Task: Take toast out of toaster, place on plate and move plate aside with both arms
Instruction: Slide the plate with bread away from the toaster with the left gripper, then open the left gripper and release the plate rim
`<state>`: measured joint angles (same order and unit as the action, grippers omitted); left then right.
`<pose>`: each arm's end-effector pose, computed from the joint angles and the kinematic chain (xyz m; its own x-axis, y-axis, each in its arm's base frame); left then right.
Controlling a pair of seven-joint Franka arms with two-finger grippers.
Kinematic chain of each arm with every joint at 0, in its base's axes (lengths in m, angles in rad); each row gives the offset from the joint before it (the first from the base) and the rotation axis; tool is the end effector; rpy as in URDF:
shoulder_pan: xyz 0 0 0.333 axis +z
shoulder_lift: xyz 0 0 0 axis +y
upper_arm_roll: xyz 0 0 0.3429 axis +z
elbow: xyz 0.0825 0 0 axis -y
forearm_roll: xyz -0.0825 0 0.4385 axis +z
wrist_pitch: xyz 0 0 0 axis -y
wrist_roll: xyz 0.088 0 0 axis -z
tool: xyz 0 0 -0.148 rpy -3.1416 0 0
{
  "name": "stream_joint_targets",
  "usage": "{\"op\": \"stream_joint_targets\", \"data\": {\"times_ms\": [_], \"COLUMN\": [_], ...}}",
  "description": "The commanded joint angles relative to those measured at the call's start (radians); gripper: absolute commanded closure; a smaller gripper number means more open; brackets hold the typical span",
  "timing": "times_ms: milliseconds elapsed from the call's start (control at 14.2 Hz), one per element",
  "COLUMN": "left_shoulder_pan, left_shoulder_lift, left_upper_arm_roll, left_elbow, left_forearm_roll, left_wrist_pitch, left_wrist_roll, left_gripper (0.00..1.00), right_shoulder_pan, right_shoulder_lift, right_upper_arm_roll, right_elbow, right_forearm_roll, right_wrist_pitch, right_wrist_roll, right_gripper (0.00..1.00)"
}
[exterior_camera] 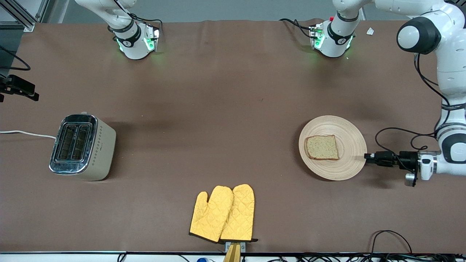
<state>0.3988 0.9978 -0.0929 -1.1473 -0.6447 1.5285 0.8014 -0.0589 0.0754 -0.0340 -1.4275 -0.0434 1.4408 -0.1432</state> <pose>0.7402 0.1558 0.1437 0.9593 -0.2821 0.0129 -0.1791 -0.5724 0.8002 0.6154 -0.0634 0.6278 0.9967 0.0447 -0.0678 0.0472 -0.9982 0.0366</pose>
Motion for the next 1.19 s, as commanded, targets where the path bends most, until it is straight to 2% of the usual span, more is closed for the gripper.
{"op": "stream_joint_targets", "data": {"times_ms": [0,211,491,772,912,1123], "left_shoulder_pan": [-0.121,-0.254,-0.435,-0.471,-0.466,-0.454], "left_shoulder_lift": [-0.149,-0.289,-0.47,-0.631,-0.727,-0.87], "left_upper_arm_roll": [0.025,0.027,0.027,0.027,0.001,-0.007], "left_elbow": [0.023,0.024,0.018,0.012,-0.014,-0.165], "left_forearm_roll": [0.14,0.304,0.538,0.597,0.642,0.649], "left_wrist_pitch": [0.051,0.12,0.114,0.069,0.009,0.016], "left_wrist_roll": [-0.057,-0.155,-0.466,-0.785,-0.815,-0.831], "left_gripper": [0.0,0.0,0.0,0.0,0.0,0.0], "right_shoulder_pan": [-0.001,-0.004,-0.001,-0.002,-0.001,-0.001], "right_shoulder_lift": [-0.025,-0.025,-0.025,-0.025,-0.025,-0.025], "right_upper_arm_roll": [0.006,0.006,0.006,0.006,0.006,0.006], "right_elbow": [-0.027,-0.027,-0.025,-0.027,-0.027,-0.027], "right_forearm_roll": [-0.01,-0.009,-0.009,0.005,0.005,0.005], "right_wrist_pitch": [0.01,0.012,0.013,0.006,0.006,0.006], "right_wrist_roll": [0.017,0.017,0.017,0.03,0.03,0.03], "right_gripper": [0.0,0.0,0.0,0.0,0.0,0.0]}}
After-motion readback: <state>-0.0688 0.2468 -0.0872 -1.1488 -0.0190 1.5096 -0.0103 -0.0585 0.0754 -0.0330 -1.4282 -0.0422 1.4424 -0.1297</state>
